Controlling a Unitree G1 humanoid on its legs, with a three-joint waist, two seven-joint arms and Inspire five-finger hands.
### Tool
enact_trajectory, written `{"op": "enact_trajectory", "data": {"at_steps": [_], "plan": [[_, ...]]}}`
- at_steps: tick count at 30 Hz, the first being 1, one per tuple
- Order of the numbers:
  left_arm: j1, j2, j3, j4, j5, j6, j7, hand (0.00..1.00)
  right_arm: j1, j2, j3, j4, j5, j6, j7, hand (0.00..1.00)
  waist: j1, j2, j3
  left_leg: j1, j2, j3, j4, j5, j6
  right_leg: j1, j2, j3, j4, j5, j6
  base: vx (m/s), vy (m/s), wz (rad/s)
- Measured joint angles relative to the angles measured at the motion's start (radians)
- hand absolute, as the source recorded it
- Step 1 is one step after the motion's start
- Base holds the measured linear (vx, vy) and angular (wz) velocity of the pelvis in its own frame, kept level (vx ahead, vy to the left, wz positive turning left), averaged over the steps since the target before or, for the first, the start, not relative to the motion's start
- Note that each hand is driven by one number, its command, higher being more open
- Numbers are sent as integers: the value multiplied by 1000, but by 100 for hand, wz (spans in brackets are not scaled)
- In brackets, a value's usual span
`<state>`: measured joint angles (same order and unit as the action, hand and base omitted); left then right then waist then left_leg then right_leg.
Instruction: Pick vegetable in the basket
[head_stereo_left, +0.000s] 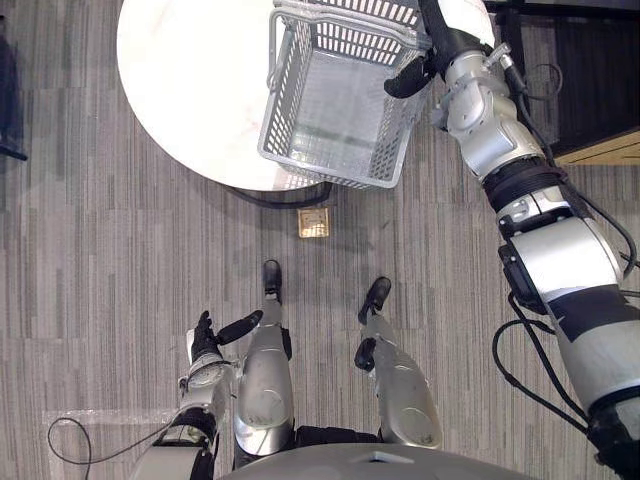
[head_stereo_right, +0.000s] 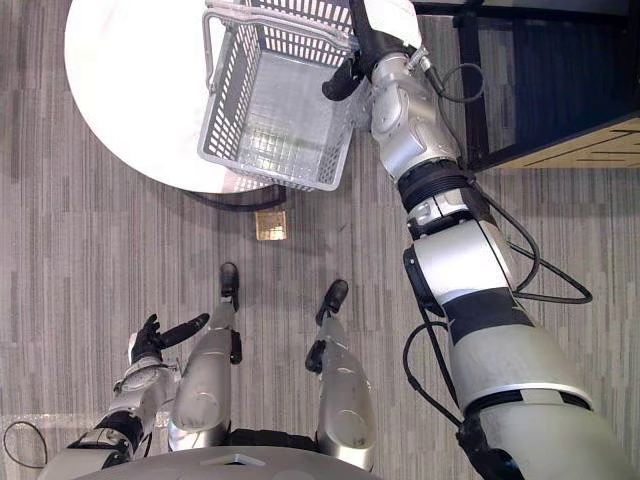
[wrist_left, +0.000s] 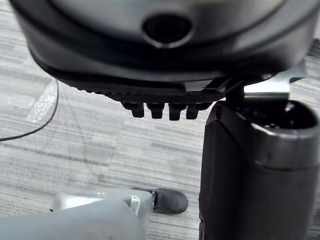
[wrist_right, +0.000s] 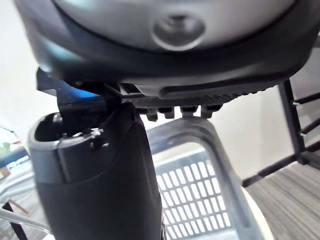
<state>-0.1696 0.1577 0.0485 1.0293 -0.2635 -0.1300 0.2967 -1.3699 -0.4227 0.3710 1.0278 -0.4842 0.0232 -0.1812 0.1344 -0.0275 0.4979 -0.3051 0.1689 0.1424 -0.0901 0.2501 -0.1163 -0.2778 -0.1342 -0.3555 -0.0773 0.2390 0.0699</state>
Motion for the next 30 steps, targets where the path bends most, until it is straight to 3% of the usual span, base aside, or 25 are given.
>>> {"op": "enact_trajectory", "data": {"at_steps": [4, 8, 17, 18, 30], "plan": [[0, 3, 0, 0, 0, 0, 0, 100, -22, 10, 0, 0, -1, 8, 0, 100, 3, -7, 0, -2, -1, -3, 0, 0, 0, 1, 0, -4, 0, 0, 0, -9, 10, 3], [0, 21, 0, 0, 0, 1, 0, 100, -23, 33, 2, 0, -1, 13, 1, 100, 5, -35, 0, -2, -1, -4, 0, 0, 0, 1, -1, -5, 0, 0, 0, 0, 0, 0], [0, 19, 3, -8, 0, 2, 1, 100, -37, 81, 36, -1, -4, 12, 15, 100, 9, -35, 0, -1, 0, -4, 0, 1, 0, 2, 0, -5, 0, 0, 0, -4, 2, 0], [0, 19, 3, -10, 0, 2, 1, 100, -37, 83, 37, -1, -4, 12, 19, 0, 11, -36, 0, -1, 0, -6, 0, 1, 0, 3, 0, -7, 0, 0, 0, 0, 0, 0], [0, 17, 2, -17, -1, 2, 1, 100, -37, 89, 53, -1, -13, 12, 24, 0, 25, -39, 1, -1, 0, -16, 0, 2, -1, 13, -1, -22, 0, -2, -2, -11, 8, 3]]}}
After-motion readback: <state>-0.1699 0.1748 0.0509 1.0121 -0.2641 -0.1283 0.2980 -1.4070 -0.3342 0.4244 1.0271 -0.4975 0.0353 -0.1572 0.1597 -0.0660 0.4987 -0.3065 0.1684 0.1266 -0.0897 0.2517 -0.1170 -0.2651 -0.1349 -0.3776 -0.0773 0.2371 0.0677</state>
